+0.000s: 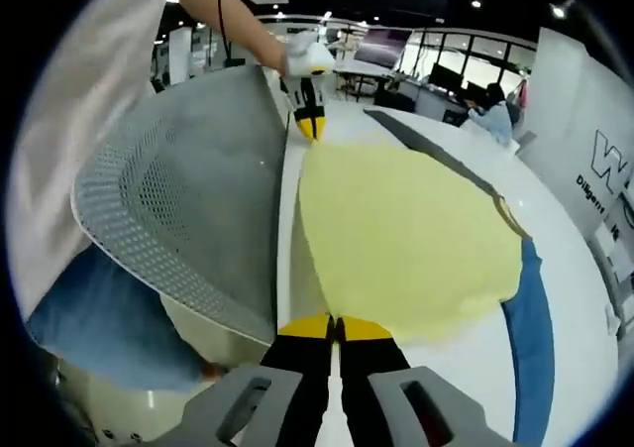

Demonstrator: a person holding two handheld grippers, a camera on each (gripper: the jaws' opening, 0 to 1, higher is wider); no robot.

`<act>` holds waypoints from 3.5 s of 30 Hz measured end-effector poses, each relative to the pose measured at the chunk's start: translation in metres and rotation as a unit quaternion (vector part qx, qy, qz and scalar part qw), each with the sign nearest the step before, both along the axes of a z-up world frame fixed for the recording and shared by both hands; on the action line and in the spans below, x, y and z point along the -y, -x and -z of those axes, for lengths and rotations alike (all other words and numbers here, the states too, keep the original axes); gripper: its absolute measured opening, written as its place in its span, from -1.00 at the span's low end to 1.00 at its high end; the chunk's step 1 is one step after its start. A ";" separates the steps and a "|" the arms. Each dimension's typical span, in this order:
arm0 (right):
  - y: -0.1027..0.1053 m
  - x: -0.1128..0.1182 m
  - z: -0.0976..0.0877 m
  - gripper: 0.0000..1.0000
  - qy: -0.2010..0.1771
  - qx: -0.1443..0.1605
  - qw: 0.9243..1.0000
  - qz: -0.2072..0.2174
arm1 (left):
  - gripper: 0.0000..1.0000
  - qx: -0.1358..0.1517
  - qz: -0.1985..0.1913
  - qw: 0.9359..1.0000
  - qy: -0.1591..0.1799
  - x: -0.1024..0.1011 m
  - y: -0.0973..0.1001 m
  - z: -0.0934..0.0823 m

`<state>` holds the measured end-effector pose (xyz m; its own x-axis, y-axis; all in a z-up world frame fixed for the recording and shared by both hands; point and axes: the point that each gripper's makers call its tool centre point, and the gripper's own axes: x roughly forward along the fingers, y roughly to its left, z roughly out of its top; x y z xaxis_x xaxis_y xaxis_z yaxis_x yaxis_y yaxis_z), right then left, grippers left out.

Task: Fold the garment on the visible template until the final outline fits inside the template.

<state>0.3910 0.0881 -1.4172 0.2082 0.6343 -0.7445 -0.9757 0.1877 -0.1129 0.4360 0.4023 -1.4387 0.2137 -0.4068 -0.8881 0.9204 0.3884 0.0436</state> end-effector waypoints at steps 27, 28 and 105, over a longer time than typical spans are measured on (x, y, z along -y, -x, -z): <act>0.010 0.015 0.021 -0.82 0.031 -0.088 0.995 0.039 | -0.75 -0.113 -0.008 0.992 0.055 0.012 0.034 -0.003; 0.006 0.017 0.019 -0.82 0.023 -0.092 0.994 0.055 | -0.74 -0.111 -0.005 0.992 0.053 0.010 0.034 -0.004; -0.160 0.313 0.021 -1.00 -0.125 -0.043 0.683 0.719 | -0.05 0.034 -0.211 0.945 0.247 0.045 -0.031 -0.076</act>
